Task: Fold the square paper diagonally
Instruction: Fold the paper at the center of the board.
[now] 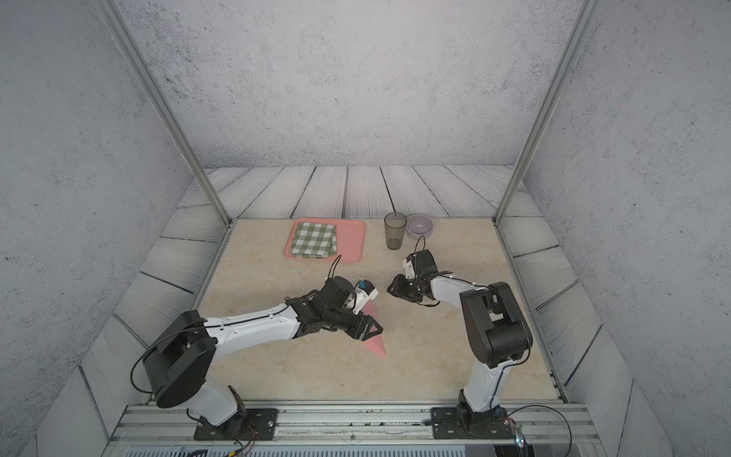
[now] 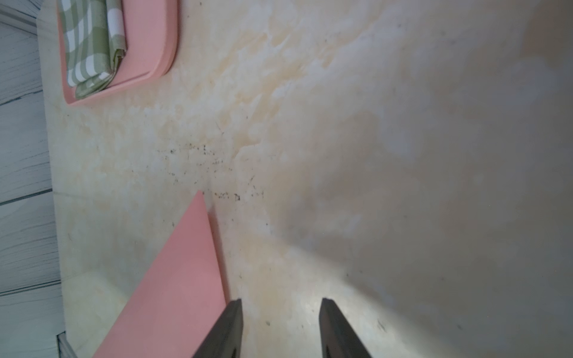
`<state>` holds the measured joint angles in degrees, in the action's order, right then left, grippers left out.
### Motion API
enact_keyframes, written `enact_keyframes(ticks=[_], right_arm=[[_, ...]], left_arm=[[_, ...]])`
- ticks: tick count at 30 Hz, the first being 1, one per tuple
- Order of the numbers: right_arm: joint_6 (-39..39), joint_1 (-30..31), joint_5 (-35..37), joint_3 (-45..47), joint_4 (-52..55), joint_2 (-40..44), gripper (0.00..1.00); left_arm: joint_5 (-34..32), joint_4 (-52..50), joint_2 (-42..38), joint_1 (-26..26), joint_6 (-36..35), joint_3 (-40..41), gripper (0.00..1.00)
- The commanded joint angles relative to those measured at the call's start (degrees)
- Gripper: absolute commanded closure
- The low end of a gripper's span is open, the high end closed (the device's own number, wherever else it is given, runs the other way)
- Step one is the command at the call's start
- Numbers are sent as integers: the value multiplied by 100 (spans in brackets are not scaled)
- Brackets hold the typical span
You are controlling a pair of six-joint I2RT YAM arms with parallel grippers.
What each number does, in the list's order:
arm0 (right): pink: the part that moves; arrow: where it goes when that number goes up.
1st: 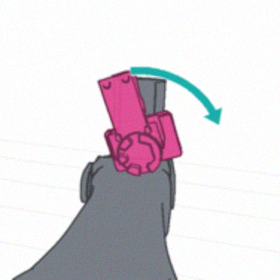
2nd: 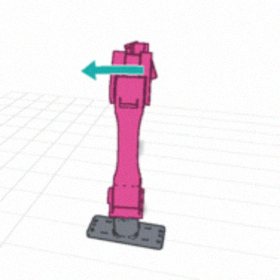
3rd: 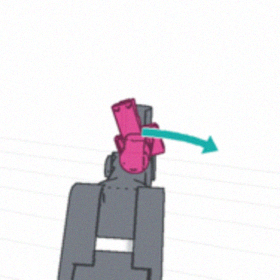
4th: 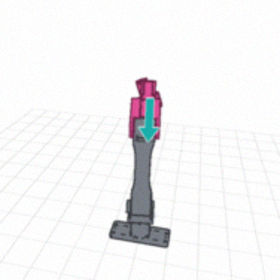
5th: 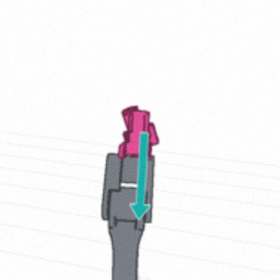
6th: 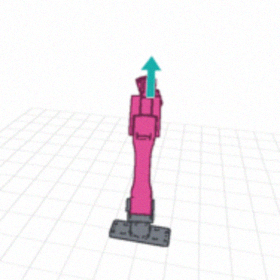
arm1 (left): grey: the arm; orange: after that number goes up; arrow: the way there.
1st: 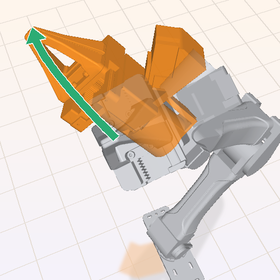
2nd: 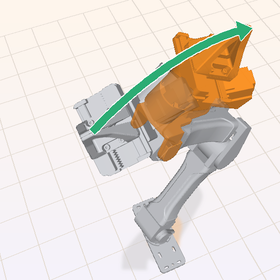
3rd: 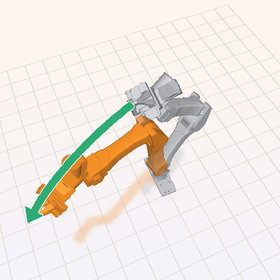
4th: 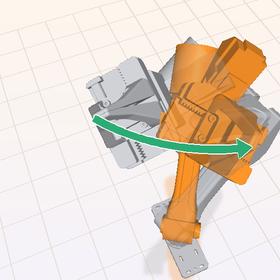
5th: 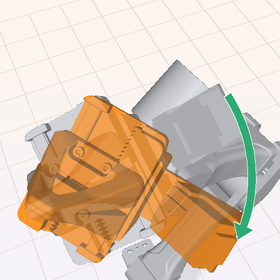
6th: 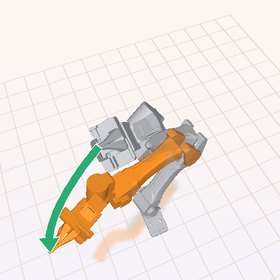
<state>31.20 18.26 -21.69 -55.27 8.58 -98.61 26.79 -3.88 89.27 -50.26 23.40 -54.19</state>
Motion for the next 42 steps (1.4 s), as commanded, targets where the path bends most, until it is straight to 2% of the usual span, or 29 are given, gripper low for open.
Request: enact_keyframes(ticks=[1,4,7,8,11,13,14,17,20,22,24,27,31,36,42], right_arm=[[-416,119,738,258,624,863,51],[-522,488,1167,523,916,1600,43],[-517,1068,2040,615,1417,2305,37],[-466,1259,2309,627,1517,2494,36],[-160,1767,3279,482,1994,2923,33],[28,2051,3856,235,2423,3120,33],[96,2136,3912,108,2552,3189,33],[131,2292,3191,-258,2550,3216,37],[319,2522,2232,-572,2422,2822,37],[541,2651,1570,-636,2135,2388,38],[736,2802,1442,-603,1843,2044,39],[1029,2791,1620,-421,1482,1655,40],[1044,2488,1750,-328,1408,1126,43],[747,2022,1486,126,944,1075,47],[343,1815,1272,63,911,558,47]], left_arm=[[-270,-734,-569,263,-117,20,43],[-945,-915,-1372,691,173,436,39],[-1942,-781,-2244,1012,465,1132,28],[-2061,-688,-2454,1124,561,1342,25],[-1763,-137,-2880,1514,905,1984,23],[-1501,165,-2816,1655,1117,2202,24],[-1385,275,-2703,1696,1199,2249,24],[-951,883,-2026,1765,1493,2300,24],[-488,1324,-1257,1817,1633,2086,28],[-628,1528,-941,1848,1803,2048,29],[-912,1731,-886,1913,1998,2183,29],[-1075,1838,-1091,2101,2143,2445,29],[-1237,1343,-1611,2187,1875,2563,27],[-1476,798,-2155,2187,1607,2637,25],[-1977,516,-2696,2187,1510,2749,21]])
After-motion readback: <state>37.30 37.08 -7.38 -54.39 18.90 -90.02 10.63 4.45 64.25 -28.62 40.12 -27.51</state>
